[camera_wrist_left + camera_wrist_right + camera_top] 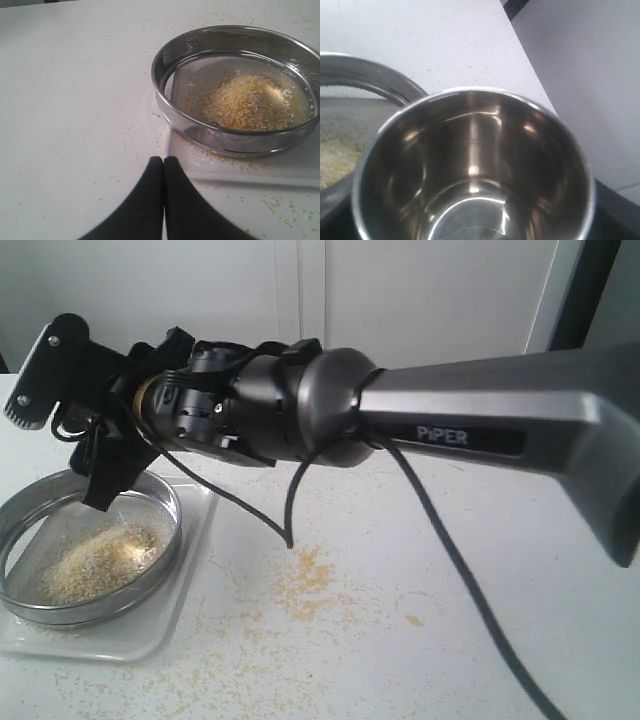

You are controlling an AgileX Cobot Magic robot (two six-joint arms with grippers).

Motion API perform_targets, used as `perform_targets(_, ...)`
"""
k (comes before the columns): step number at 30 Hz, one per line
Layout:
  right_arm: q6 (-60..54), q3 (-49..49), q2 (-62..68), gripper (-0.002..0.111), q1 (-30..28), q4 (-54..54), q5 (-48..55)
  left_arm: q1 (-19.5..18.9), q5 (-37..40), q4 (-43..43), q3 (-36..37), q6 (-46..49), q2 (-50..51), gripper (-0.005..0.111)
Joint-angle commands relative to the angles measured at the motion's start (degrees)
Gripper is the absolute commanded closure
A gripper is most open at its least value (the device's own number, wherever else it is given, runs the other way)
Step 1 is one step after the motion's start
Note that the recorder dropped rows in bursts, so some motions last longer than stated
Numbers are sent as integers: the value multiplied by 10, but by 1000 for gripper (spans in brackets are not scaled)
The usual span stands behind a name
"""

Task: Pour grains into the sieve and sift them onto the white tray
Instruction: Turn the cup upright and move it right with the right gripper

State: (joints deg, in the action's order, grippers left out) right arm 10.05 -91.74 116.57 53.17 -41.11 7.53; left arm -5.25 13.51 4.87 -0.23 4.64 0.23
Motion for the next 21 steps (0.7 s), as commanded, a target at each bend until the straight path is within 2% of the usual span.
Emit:
perform_targets(1,58,70,-47,108,-22,18,-115,3,-2,2,2,-1,-2,106)
perform_targets(8,130,173,-97,108,-60,29,-217,3,-2,2,2,-1,-2,106)
perform_targets(15,132,296,-151,108,-113,39,-332,3,-2,2,2,-1,-2,106)
perform_targets(21,126,381,-189,108,-151,54,-348,3,-2,2,2,-1,-2,106)
